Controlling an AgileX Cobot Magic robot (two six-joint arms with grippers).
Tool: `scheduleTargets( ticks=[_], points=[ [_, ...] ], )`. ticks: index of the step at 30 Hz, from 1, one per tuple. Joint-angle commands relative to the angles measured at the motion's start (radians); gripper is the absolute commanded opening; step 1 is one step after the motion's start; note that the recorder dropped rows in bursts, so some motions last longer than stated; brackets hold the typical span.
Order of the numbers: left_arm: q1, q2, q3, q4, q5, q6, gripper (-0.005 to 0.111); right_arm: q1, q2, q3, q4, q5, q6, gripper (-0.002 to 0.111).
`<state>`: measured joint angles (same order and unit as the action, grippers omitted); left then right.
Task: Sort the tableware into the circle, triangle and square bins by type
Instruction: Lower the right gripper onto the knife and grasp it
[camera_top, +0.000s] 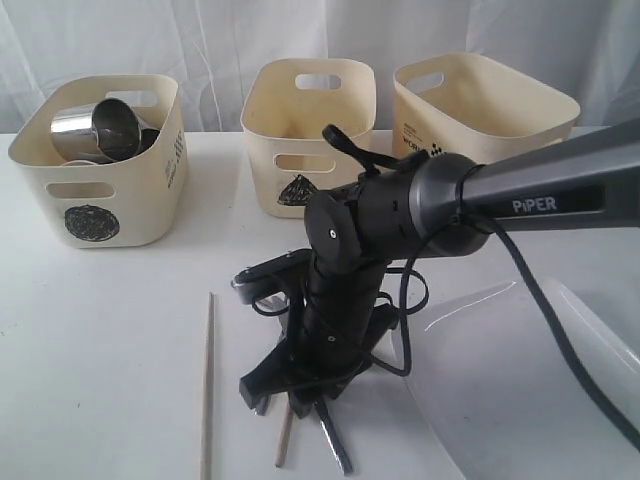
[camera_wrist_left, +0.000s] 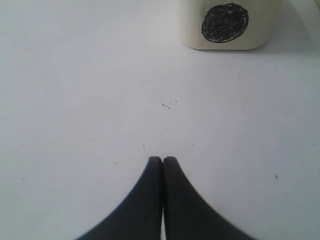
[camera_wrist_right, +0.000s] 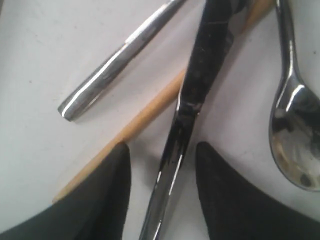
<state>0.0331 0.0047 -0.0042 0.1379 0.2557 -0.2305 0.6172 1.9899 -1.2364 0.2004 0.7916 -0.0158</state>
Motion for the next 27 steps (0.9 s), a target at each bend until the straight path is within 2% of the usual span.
scheduleTargets(
  ticks=[1, 4, 10, 13, 18, 27],
  points=[
    [0.001, -0.005, 0.004, -0.006, -0.005, -0.004, 0.000, 0.001, 0.042, 0.002, -0.019, -0.005, 0.001, 0.037],
    [0.001, -0.005, 0.004, -0.006, -0.005, -0.004, 0.000, 0.001, 0.067, 0.002, -0.019, -0.005, 0.001, 0.031],
    [0.001, -0.005, 0.004, -0.006, -0.005, -0.004, 0.000, 0.001, 0.124, 0.002, -0.020, -0.025, 0.016, 0.007],
    [0.001, -0.005, 0.004, -0.006, -0.005, -0.004, 0.000, 0.001, 0.141, 0.002, -0.020, -0.038, 0.016, 0.002],
    [0.001, -0.005, 0.004, -0.006, -0.005, -0.004, 0.000, 0.001, 0.145, 0.002, -0.020, -0.093, 0.031, 0.000],
    [0.001, -0.005, 0.004, -0.006, -0.005, -0.004, 0.000, -0.001, 0.027, -0.143, -0.018, 0.131, -0.096, 0.000]
  ],
)
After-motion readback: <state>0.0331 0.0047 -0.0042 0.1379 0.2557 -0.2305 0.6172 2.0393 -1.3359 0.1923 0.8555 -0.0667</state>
